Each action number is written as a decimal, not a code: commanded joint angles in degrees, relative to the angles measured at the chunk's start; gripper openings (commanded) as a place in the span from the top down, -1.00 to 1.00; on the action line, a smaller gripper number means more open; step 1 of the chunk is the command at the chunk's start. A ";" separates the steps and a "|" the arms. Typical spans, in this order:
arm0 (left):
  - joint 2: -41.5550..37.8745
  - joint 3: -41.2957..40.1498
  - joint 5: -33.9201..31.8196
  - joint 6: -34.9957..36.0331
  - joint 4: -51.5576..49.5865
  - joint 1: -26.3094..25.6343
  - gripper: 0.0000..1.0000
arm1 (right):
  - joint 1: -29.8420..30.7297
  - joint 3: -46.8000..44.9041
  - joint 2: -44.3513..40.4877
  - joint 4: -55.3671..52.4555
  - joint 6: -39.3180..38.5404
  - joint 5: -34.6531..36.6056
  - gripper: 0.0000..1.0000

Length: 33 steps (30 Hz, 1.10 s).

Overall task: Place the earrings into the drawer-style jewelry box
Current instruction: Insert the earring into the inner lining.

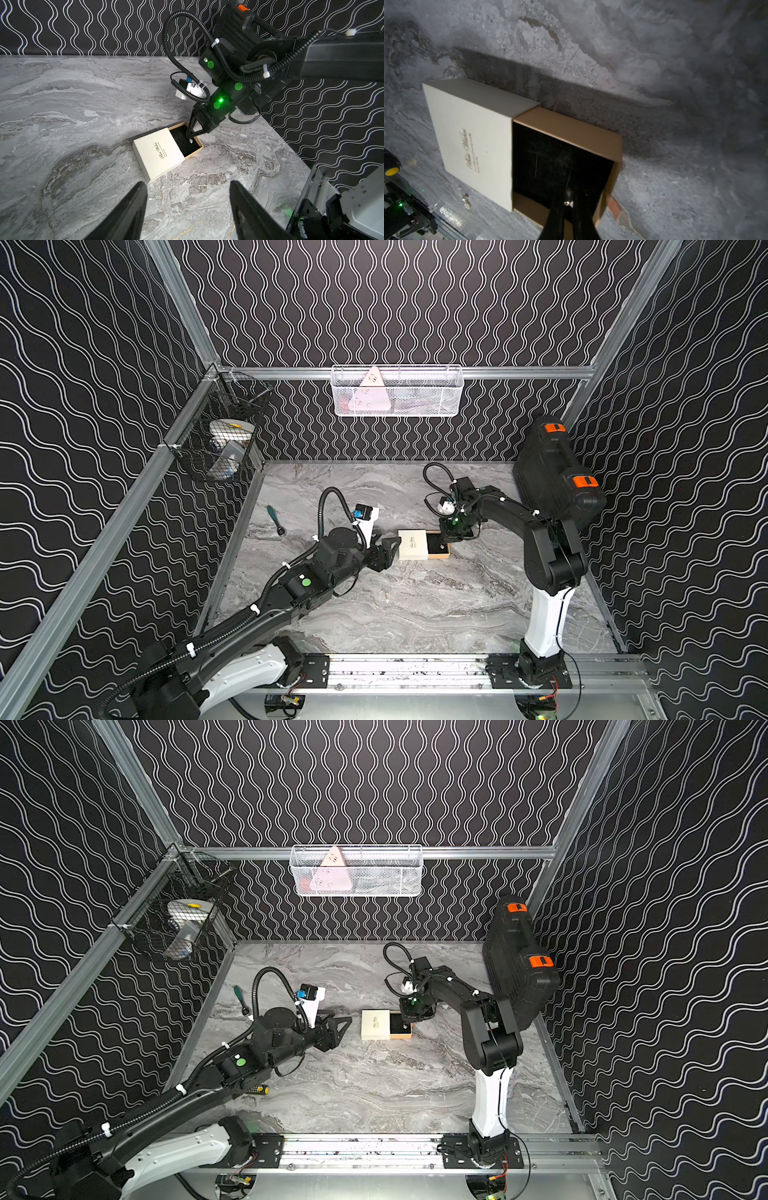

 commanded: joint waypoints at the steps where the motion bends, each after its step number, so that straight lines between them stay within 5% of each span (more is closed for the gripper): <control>1: -0.17 0.21 -0.92 0.42 0.70 0.08 -0.36 | 0.00 0.12 0.40 -0.89 -0.50 -0.49 1.00; 33: 0.18 0.10 -1.53 0.87 0.53 0.08 -0.39 | 0.47 1.00 0.93 -1.74 -0.01 1.27 1.00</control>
